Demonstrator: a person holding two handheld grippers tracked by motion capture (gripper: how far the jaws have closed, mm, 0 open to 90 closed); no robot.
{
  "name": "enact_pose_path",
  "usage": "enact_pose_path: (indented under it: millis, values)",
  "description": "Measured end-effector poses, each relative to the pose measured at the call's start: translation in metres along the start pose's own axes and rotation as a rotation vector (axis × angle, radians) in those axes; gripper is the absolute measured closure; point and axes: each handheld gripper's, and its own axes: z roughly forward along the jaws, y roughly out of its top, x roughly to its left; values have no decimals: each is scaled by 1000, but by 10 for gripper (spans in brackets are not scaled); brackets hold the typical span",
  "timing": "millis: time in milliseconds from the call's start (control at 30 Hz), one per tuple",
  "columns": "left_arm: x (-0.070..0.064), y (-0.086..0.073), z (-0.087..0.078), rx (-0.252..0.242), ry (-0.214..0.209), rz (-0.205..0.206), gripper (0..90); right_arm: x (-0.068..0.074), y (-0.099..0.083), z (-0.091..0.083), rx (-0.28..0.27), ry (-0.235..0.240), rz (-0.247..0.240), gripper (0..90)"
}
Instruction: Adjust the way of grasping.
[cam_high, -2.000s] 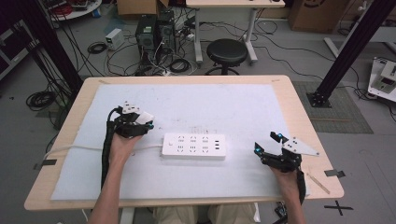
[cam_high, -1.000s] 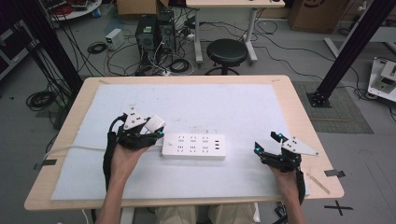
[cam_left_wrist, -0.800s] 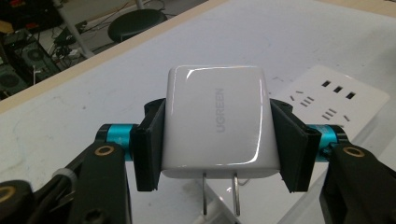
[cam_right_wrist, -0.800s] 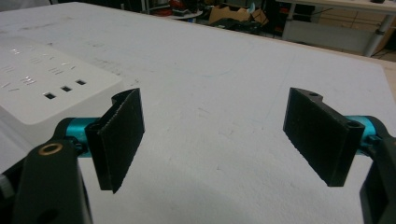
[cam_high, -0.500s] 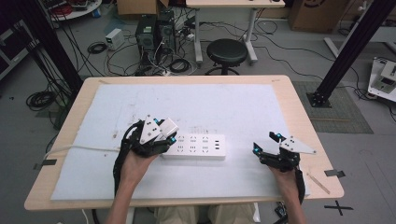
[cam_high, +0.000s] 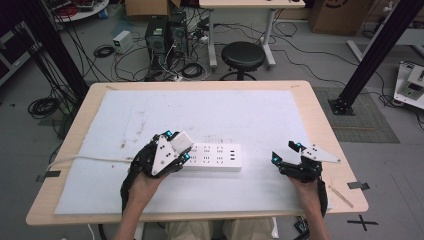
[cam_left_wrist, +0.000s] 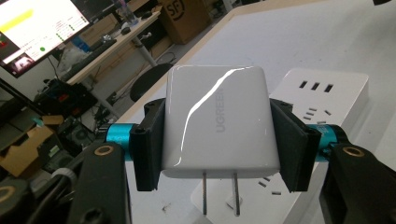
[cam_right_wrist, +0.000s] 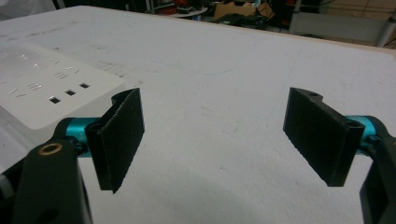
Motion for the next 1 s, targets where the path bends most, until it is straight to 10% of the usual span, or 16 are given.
enact_pose_path:
  millis: [500,633,1000]
  values:
    - [-12,-8,0,-63,20,177,424,13,18,-2,-45,154,56,210]
    - [-17,-10,3,-75,27,229,424,25,41,1,-52,295,82,210]
    - [-28,-6,7,-137,25,295,424,43,67,9,-72,438,121,210]
